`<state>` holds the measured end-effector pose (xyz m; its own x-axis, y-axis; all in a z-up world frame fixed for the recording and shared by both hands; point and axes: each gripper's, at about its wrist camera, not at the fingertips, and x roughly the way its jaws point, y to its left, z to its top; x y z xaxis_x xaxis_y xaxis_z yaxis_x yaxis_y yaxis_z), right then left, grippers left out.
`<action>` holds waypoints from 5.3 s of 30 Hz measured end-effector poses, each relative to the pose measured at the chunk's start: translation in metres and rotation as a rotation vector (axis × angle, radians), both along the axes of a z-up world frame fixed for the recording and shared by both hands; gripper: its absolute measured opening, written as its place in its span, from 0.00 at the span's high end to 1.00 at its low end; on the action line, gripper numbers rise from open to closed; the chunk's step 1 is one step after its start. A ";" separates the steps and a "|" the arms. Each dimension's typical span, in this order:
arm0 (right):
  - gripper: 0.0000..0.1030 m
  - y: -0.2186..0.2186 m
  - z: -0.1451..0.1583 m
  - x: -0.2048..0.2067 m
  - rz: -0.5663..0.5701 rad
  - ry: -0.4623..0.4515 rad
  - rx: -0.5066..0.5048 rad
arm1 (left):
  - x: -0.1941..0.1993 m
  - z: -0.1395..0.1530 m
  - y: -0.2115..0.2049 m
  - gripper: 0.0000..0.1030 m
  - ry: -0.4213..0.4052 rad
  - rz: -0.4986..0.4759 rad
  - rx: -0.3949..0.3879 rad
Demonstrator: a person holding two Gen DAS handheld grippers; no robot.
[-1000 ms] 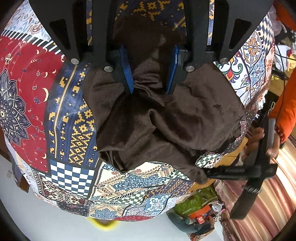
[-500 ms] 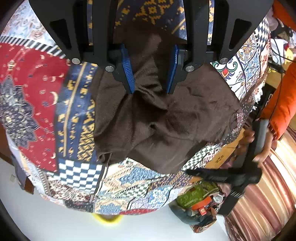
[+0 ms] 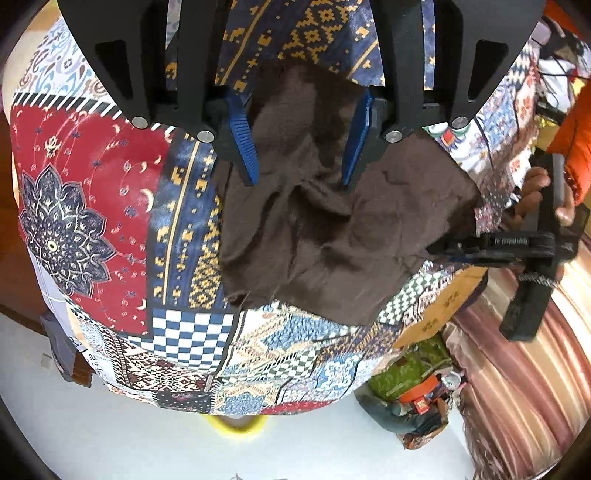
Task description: Fold small clothes
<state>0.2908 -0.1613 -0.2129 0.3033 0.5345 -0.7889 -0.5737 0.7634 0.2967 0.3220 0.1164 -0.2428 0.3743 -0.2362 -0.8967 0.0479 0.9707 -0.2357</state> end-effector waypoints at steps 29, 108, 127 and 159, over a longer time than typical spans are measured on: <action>0.58 -0.014 0.009 0.002 -0.045 -0.014 0.077 | -0.010 0.075 -0.023 0.95 -0.257 -0.035 0.212; 0.79 0.021 -0.028 0.043 -0.131 0.168 0.158 | 0.063 -0.027 -0.008 0.65 -0.058 -0.028 -0.062; 0.90 0.066 0.066 -0.018 0.023 -0.077 0.180 | -0.056 0.083 0.023 0.86 -0.319 0.032 0.028; 0.74 0.116 0.026 -0.022 0.027 -0.053 -0.041 | -0.092 0.003 0.130 0.65 -0.150 0.277 0.054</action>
<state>0.2690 -0.0454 -0.1866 0.3313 0.5104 -0.7935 -0.6083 0.7585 0.2339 0.2296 0.2467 -0.2395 0.5470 -0.0599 -0.8350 -0.1899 0.9625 -0.1935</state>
